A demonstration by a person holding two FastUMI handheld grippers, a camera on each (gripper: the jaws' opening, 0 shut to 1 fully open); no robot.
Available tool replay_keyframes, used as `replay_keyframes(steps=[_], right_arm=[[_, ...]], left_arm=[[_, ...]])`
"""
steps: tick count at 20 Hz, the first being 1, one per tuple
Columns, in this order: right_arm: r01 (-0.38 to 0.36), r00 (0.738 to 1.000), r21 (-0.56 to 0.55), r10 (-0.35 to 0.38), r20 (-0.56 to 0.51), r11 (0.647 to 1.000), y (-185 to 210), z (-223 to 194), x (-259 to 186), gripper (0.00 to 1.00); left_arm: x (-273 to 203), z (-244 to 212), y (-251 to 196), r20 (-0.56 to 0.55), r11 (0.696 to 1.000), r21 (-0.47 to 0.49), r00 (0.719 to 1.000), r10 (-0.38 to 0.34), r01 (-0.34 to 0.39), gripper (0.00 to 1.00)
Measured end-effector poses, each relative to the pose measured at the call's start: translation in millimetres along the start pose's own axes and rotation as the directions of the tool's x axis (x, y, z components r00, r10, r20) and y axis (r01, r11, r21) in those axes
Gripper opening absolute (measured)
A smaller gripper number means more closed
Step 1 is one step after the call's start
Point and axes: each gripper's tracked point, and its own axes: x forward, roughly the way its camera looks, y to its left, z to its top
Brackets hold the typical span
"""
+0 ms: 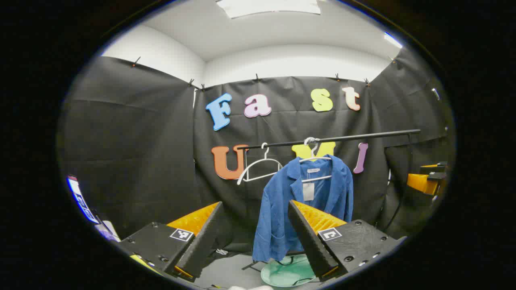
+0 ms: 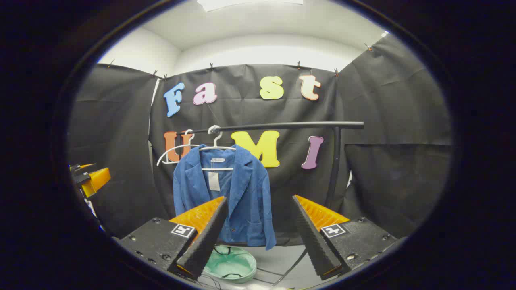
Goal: Grasp the clothes on the hanger with both hands and then place them into the laundry hamper below.
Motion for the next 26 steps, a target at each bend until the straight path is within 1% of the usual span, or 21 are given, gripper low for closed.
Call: replay_keyframes(steps=[1,3,4,7,10,14,16,20,26], right_arm=[[0.001,1.0,-0.007,-0.001,0.003,1.0,1.9,-1.1,-2.5,0.99],[0.007,1.0,-0.021,-0.007,0.009,1.0,3.1,0.2,-7.1,0.99],[0.006,1.0,-0.025,-0.006,0.007,1.0,4.3,-0.2,-7.6,0.99],[0.001,1.0,-0.037,-0.001,0.007,0.999,7.2,-5.8,-0.6,0.99],[-0.001,1.0,-0.053,0.001,0.003,0.999,2.1,-6.7,7.1,0.99],[-0.025,1.0,-0.05,0.025,0.002,0.998,-0.5,-9.8,28.6,0.99],[-0.035,0.999,-0.035,0.035,-0.004,0.999,-1.1,-12.6,44.0,0.99],[-0.054,0.998,-0.034,0.053,-0.019,0.998,-3.8,-21.1,79.5,0.99],[-0.127,0.992,-0.028,0.127,-0.016,0.991,9.0,-25.3,156.7,0.99]], left_arm=[[-0.4,0.0,-1.9,0.0,1.0,-0.001,1.0,-0.01,0.01,1.0],[0.9,2.1,-8.2,0.009,0.999,-0.007,0.999,-0.035,0.035,0.93],[0.6,3.0,-11.3,0.01,0.999,-0.009,0.999,-0.043,0.043,1.0],[4.8,2.8,-22.1,0.009,0.998,-0.01,0.998,-0.067,0.067,1.0],[8.7,2.3,-30.5,0.008,0.998,-0.002,0.998,-0.067,0.068,1.0],[17.2,4.0,-45.1,0.016,0.998,0.012,0.998,-0.068,0.068,1.0],[25.4,5.2,-54.1,0.024,0.997,0.015,0.997,-0.078,0.078,1.0],[50.1,3.8,-72.3,0.031,0.997,0.018,0.997,-0.075,0.074,1.0],[115.9,-10.8,-114.5,0.054,0.995,0.001,0.993,-0.101,0.101,1.0]])
